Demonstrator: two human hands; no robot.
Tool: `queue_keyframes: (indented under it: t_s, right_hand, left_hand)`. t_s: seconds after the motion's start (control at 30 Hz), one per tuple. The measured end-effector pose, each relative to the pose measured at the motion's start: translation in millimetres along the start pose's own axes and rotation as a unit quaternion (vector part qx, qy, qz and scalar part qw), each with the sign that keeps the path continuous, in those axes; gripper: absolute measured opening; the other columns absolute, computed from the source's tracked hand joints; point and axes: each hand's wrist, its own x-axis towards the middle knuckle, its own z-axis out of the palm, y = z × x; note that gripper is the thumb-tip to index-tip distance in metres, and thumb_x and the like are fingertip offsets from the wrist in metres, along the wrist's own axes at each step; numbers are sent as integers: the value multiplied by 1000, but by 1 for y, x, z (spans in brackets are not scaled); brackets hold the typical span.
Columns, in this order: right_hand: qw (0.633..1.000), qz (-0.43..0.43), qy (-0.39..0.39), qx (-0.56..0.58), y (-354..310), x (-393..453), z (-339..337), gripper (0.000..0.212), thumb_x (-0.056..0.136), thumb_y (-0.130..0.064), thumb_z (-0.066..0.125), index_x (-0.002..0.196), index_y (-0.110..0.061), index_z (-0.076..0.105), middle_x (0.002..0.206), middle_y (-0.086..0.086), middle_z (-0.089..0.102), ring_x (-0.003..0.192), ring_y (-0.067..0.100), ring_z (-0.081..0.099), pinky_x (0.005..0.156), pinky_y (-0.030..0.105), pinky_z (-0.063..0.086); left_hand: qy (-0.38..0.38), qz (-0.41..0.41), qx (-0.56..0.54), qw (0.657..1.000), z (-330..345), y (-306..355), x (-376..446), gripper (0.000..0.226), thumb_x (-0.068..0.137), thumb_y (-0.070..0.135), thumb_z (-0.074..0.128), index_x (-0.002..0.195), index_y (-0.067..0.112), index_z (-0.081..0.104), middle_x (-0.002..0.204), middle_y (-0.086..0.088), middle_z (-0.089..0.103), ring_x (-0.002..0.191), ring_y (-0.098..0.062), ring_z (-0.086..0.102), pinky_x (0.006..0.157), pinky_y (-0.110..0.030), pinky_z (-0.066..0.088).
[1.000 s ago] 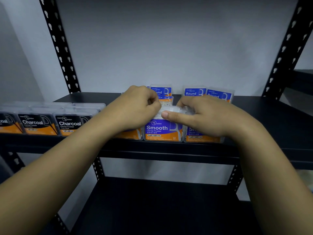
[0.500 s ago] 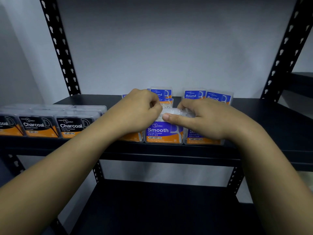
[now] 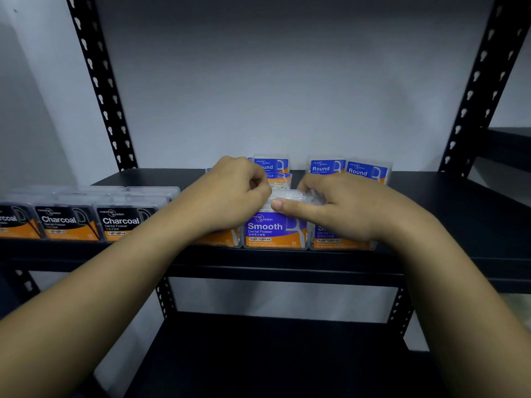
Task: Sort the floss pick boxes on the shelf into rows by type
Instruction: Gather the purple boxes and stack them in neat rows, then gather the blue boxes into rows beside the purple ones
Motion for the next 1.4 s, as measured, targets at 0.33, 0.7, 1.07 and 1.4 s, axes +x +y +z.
queue_keyframes:
  t_s: [0.33,0.7,1.07,1.4]
  right_hand:
    - [999,-2,4,42,5,2,-15,82,65,-96,25,111,-38,62,107,-16,70,96,8,67,86,35,56]
    - [993,64,-45,-83,32,60,-97,54,89,-70,57,119,-26,63,109,-6,72,93,14,72,95,46,57]
    - [977,166,-12,-131,102,109,-75,78,81,-62,76,144,-23,51,144,5,58,129,27,55,104,42,48]
    - [962,232,-36,-139,139,117,-47,80,77,-55,83,142,-23,50,142,6,55,120,26,57,92,36,50]
  left_hand:
    - [-29,4,11,1000,-8,3,3,22,97,31,55,96,20,73,87,7,72,80,-6,66,61,-25,45]
    - [-120,-27,82,989,-75,11,100,19,94,30,61,101,19,73,100,3,74,100,-22,69,92,-43,56]
    - [-311,28,162,936,-18,3,148,64,84,34,79,141,22,52,140,4,57,109,-14,58,88,-28,46]
    - [-353,42,168,919,16,-9,164,75,77,29,86,143,22,51,131,3,60,107,-18,60,82,-25,49]
